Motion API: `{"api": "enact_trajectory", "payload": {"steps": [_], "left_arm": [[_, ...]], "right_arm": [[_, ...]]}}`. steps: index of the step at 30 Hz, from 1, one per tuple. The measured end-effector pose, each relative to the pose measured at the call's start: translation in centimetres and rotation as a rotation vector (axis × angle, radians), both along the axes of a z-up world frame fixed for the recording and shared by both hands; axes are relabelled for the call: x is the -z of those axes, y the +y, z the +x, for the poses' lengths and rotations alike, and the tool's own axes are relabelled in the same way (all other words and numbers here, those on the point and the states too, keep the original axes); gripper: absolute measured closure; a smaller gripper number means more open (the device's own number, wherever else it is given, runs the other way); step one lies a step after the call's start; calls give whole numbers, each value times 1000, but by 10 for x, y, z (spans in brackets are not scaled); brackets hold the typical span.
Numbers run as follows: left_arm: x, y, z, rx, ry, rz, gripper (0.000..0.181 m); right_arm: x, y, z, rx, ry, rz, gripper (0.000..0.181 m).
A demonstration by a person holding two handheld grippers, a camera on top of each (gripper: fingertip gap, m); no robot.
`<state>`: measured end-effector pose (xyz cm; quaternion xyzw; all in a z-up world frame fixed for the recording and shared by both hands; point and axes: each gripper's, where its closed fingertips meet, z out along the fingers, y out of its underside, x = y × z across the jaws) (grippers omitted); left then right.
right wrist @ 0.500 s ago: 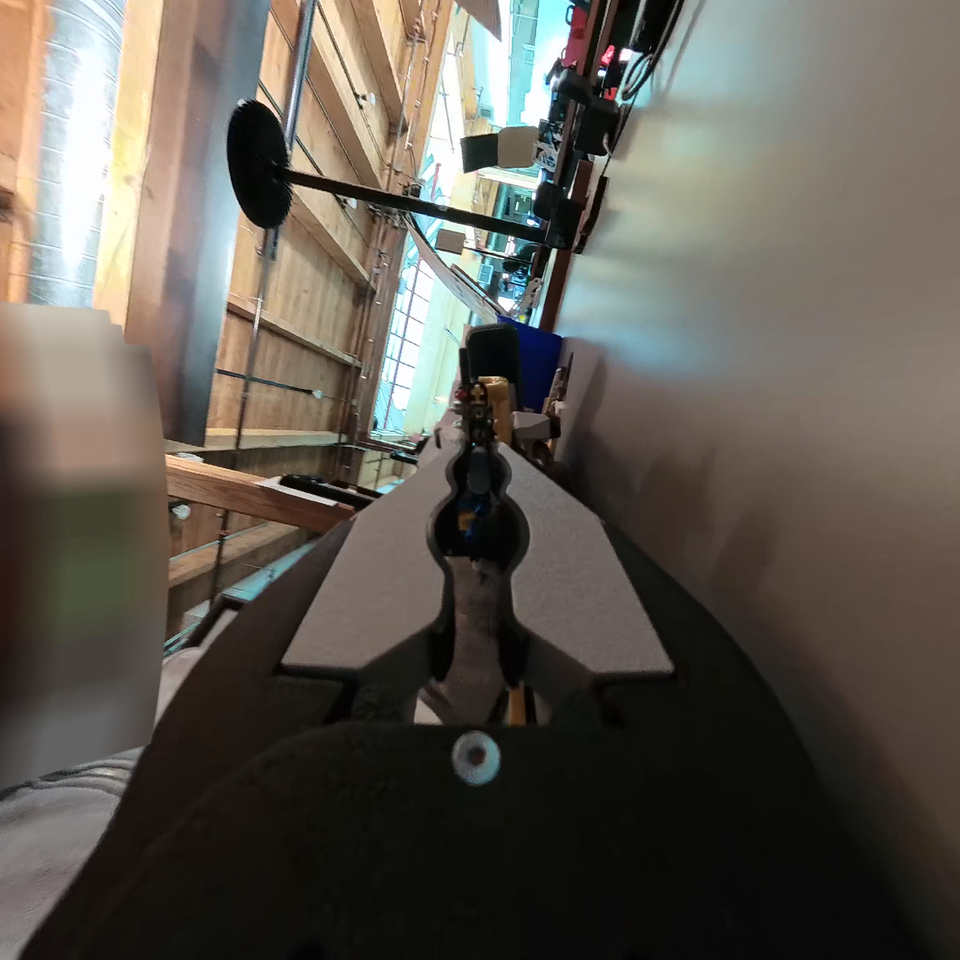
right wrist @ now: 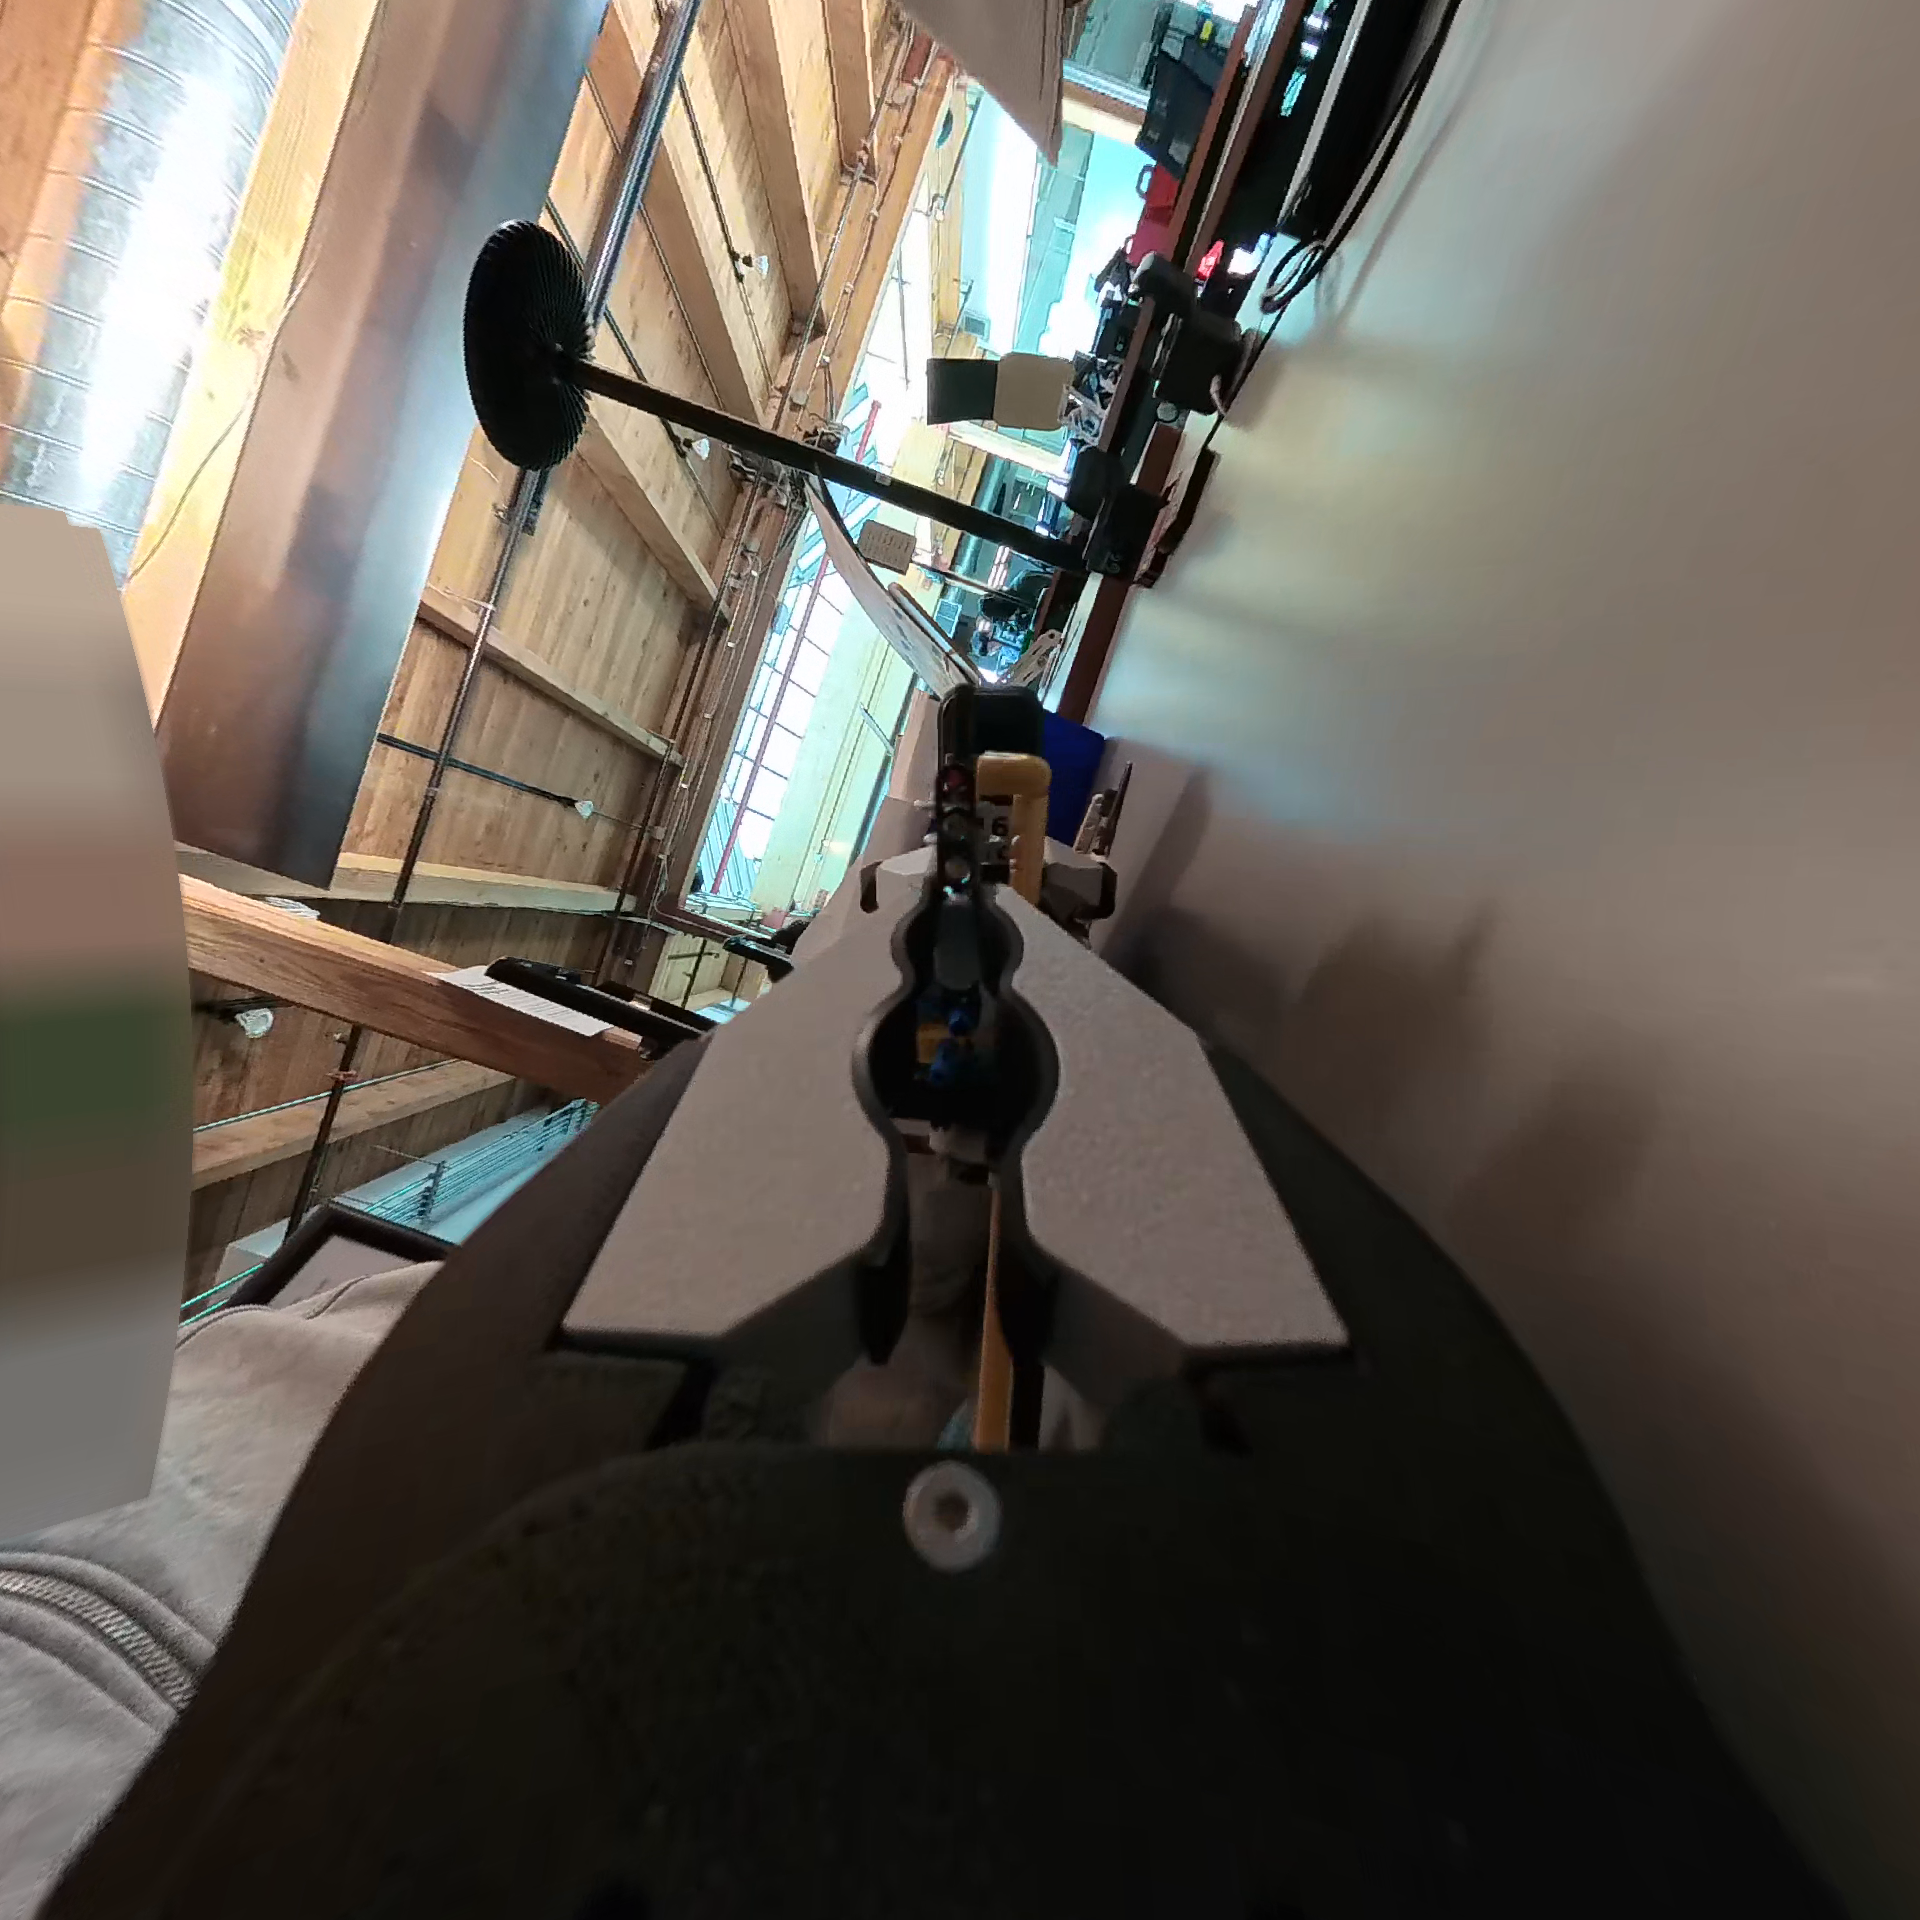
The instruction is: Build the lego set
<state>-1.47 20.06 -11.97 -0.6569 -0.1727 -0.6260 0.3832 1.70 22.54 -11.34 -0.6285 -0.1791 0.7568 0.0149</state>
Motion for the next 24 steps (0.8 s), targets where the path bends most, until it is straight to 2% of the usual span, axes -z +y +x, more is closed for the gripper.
{"api": "enact_trajectory", "payload": {"steps": [24], "left_arm": [[-7,-1,3,6,-14,43,159]], "right_arm": [[-7,-2,1,11,59,-12,176]]}}
